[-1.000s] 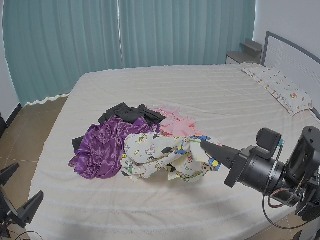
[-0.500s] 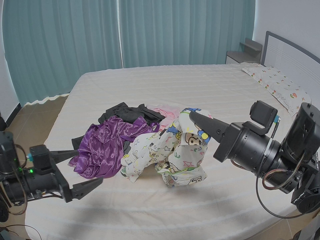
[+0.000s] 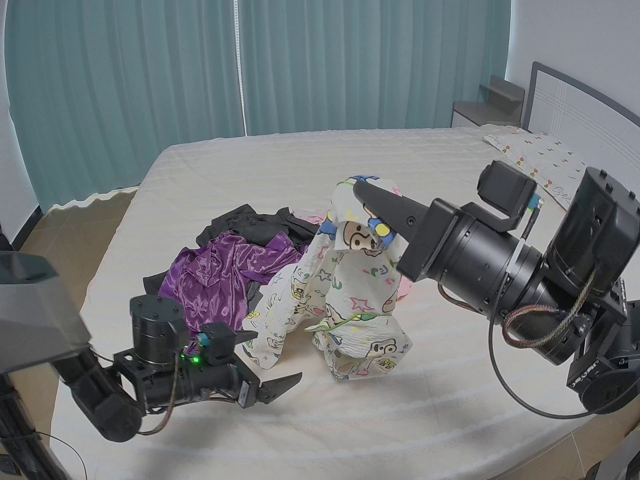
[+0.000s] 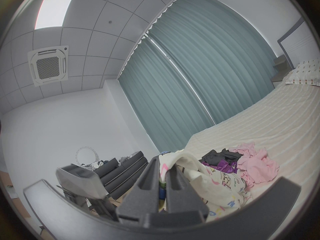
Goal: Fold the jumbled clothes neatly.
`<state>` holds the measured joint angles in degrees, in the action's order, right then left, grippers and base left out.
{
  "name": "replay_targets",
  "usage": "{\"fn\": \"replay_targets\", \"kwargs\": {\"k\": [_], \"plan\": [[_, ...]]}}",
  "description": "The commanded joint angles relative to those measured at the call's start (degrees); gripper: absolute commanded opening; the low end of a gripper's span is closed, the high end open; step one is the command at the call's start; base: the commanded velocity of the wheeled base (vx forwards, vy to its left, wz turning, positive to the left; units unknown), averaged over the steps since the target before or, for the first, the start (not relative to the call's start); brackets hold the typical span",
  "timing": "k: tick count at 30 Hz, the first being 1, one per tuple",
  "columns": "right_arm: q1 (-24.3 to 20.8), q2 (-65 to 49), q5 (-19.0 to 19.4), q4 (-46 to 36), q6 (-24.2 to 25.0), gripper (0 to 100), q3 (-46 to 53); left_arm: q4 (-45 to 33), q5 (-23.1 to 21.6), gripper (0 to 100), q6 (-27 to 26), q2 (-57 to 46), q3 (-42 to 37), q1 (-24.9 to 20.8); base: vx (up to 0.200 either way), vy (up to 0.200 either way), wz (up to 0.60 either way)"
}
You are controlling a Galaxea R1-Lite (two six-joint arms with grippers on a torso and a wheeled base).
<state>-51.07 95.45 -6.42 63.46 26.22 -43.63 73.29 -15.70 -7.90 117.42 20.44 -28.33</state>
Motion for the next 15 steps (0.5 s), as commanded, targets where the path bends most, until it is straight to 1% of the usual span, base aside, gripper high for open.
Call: {"fn": "replay_targets", "kwargs": {"k": [1,4,5,6,7,9,12,15], "plan": [[-0.35,1.58,-0.08,-0.18,-0.21,0,-3.48,12.23,4.54,100,0.69,20.74,3.46,-3.22,0.000,0.000,0.00],[-0.44,1.40,-0.08,-0.01,-0.21,0,-3.74,12.32,6.91,100,0.69,22.06,5.57,-3.13,0.000,0.000,0.00],[-0.44,1.32,-0.08,0.08,-0.21,0,-3.83,12.49,8.32,100,0.78,22.59,6.54,-2.96,0.000,0.000,0.00],[-0.44,1.32,-0.08,0.08,-0.21,0,-3.83,12.49,8.32,100,0.78,22.59,6.54,-2.96,0.000,0.000,0.00],[-0.70,1.14,-0.08,0.08,-0.21,0,-3.83,13.63,10.08,100,1.04,23.56,8.12,-2.69,0.000,0.000,0.00],[-0.70,0.96,-0.08,-0.01,-0.21,0,-3.66,15.92,12.01,100,1.22,24.79,9.61,-2.26,0.000,0.000,0.00],[-0.61,0.61,-0.08,-0.01,-0.21,0,-3.39,16.71,13.15,100,1.31,25.14,9.70,-1.64,0.000,0.000,0.00],[-0.53,0.44,-0.08,-0.01,-0.21,0,-3.13,16.71,13.33,100,1.31,25.23,9.88,-1.11,0.000,0.000,0.00]]}}
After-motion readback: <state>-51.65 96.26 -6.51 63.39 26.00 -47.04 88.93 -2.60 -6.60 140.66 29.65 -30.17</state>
